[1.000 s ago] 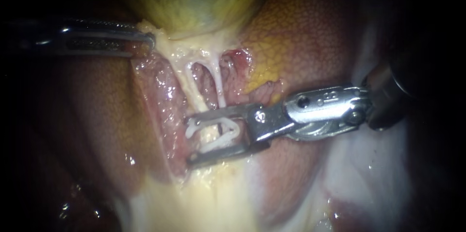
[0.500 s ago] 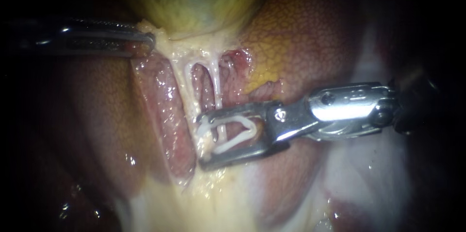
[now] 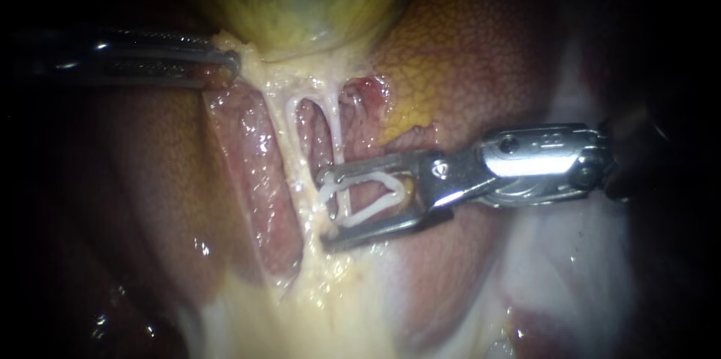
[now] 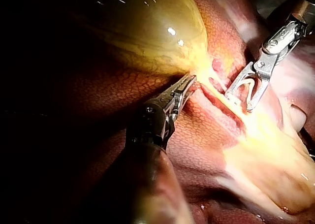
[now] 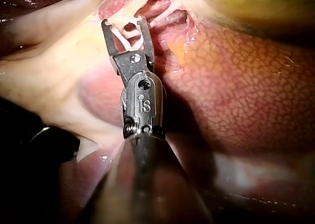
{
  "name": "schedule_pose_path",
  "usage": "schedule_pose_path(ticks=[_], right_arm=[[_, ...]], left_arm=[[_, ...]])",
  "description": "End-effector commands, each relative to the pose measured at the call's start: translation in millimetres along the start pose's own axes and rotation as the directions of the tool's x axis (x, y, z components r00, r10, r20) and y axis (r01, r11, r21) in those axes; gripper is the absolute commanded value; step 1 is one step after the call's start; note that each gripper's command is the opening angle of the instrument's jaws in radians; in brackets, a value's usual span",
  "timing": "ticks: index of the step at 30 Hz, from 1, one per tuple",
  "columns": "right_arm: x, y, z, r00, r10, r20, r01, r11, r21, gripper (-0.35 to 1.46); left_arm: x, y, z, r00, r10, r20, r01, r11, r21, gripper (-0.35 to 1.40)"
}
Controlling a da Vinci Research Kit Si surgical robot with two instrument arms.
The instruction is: Clipping first clip left tube
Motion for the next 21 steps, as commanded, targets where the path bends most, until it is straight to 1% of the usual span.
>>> schedule_pose_path(ticks=[1,5,7,12,13,15,17,19,21], right_arm=[[-0.3,0.4,0.0,1.000,0.003,0.001,-0.003,1.000,-0.001,0.38],[-1.1,2.0,-0.1,1.000,0.017,0.003,-0.017,1.000,0.003,0.38],[-1.3,2.5,-0.2,1.000,0.022,0.004,-0.022,1.000,0.015,0.38],[-1.3,3.4,0.4,0.999,0.046,-0.029,-0.043,0.996,0.081,0.38],[-1.2,3.5,0.6,0.998,0.048,-0.034,-0.044,0.994,0.098,0.39],[-1.0,3.6,1.2,0.997,0.057,-0.058,-0.048,0.989,0.139,0.39],[-0.8,3.5,1.8,0.995,0.072,-0.074,-0.058,0.982,0.178,0.40],[-0.6,3.2,2.3,0.994,0.078,-0.081,-0.059,0.976,0.209,0.40],[-0.4,2.7,2.8,0.994,0.083,-0.078,-0.062,0.969,0.238,0.39]], left_arm=[[0.0,0.0,0.0,1.0000,0.000,0.000,0.000,1.000,0.000,-0.35],[0.0,0.0,0.0,1.0000,0.000,0.000,0.000,1.000,0.000,-0.35],[0.0,0.0,0.0,1.0000,0.000,0.000,0.000,1.000,0.000,-0.35],[0.0,0.0,0.1,1.0000,0.000,0.000,0.000,1.000,0.000,-0.35],[0.0,0.0,0.1,1.0000,0.000,0.000,0.000,1.000,0.000,-0.35],[0.0,0.0,0.1,1.0000,0.000,0.000,0.000,1.000,-0.001,-0.35],[0.0,0.0,0.1,1.0000,0.000,0.000,0.000,1.000,-0.001,-0.35],[0.0,0.0,0.1,1.0000,0.000,0.000,0.000,1.000,-0.001,-0.35],[0.0,0.0,0.1,1.0000,0.000,0.000,0.000,1.000,-0.001,-0.35]])
